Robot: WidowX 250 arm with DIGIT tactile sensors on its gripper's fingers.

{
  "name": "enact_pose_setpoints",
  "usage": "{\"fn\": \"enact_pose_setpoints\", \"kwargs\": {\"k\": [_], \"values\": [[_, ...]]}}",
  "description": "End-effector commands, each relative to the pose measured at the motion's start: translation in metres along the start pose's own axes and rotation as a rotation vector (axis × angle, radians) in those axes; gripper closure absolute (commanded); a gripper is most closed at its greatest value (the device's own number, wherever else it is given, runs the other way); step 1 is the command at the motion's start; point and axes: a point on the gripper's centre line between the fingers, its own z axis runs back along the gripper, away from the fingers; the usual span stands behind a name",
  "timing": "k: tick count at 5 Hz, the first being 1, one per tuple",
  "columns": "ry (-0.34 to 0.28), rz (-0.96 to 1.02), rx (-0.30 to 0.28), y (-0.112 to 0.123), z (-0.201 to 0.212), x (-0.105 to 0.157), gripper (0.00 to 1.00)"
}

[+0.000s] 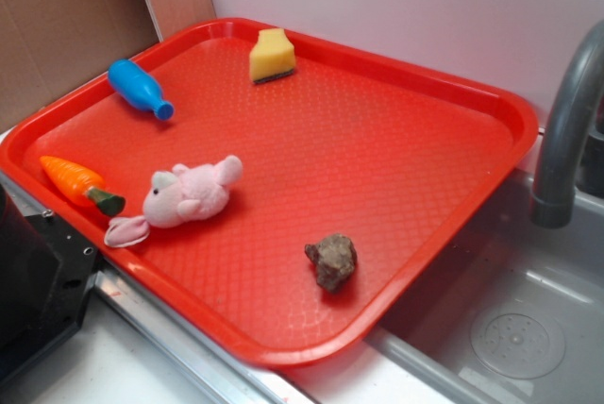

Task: Grab the rock.

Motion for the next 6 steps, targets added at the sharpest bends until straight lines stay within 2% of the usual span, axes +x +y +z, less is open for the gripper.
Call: {"fn": "enact_pose_setpoints", "kwargs": {"k": [1, 3, 4, 6], "values": [[0.000, 0.000, 0.000, 0.000, 0.000, 0.000, 0.00], [0.002, -0.501, -0.012, -0.101, -0.052, 0.016, 0.00], [-0.009, -0.749, -0.051, -0.118, -0.079, 0.007, 0.00], [-0.009, -0.749, -0.051, -0.118, -0.079, 0.007, 0.00]]}}
